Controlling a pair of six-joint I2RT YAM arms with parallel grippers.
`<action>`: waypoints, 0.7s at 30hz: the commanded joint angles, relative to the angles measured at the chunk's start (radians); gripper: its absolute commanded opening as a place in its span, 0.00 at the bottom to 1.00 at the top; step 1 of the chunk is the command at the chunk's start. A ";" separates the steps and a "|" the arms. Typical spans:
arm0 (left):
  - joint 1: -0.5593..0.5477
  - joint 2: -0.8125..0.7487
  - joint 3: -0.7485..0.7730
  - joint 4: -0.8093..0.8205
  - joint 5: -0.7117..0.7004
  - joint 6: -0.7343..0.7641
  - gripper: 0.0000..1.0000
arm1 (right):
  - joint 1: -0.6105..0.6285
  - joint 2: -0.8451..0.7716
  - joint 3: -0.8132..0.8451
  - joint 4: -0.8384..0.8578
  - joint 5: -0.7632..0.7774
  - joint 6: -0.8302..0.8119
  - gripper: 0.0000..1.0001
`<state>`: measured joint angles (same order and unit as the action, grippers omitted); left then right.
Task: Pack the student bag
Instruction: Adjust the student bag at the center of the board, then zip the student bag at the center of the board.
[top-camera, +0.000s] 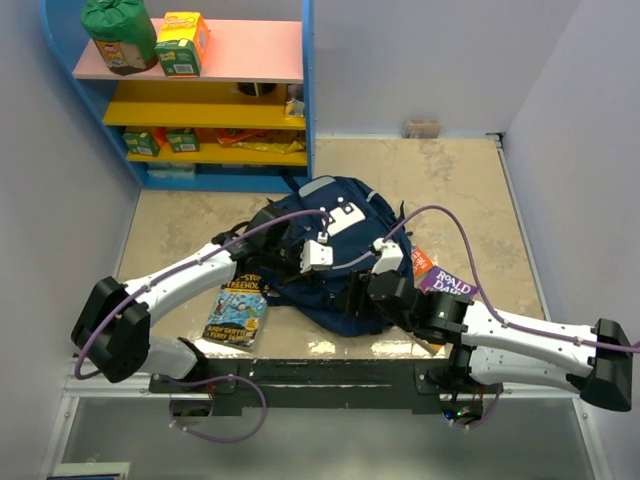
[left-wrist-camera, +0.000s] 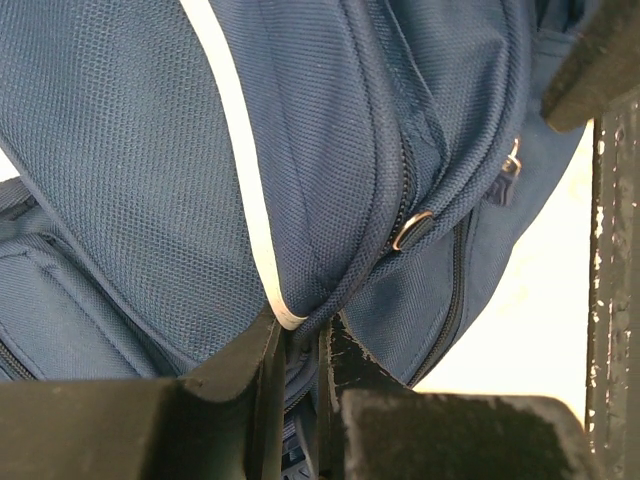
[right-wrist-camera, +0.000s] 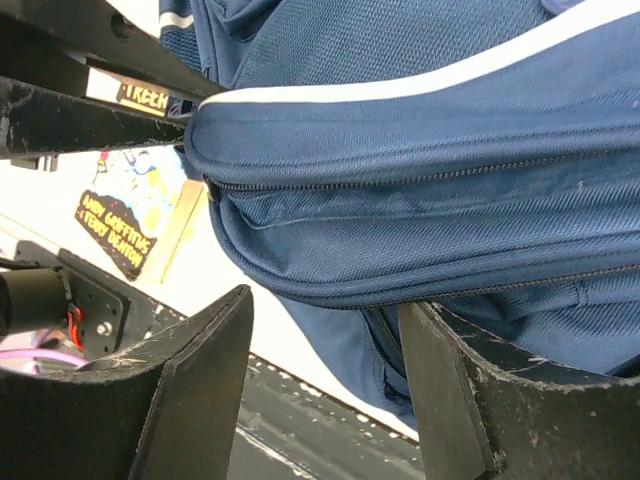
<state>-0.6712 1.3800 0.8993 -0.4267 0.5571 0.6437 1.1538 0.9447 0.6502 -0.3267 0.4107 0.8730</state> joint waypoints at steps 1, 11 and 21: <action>0.002 0.030 0.050 0.088 -0.057 -0.088 0.00 | 0.046 -0.014 -0.006 0.024 0.065 0.101 0.63; 0.002 0.100 0.112 0.082 -0.094 -0.118 0.00 | 0.299 0.155 0.111 -0.058 0.291 0.322 0.52; 0.002 0.064 0.092 0.068 -0.074 -0.098 0.00 | 0.327 0.264 0.207 -0.187 0.491 0.477 0.52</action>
<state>-0.6872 1.4601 0.9672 -0.4358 0.5484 0.5594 1.4803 1.1912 0.8120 -0.4606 0.7643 1.2510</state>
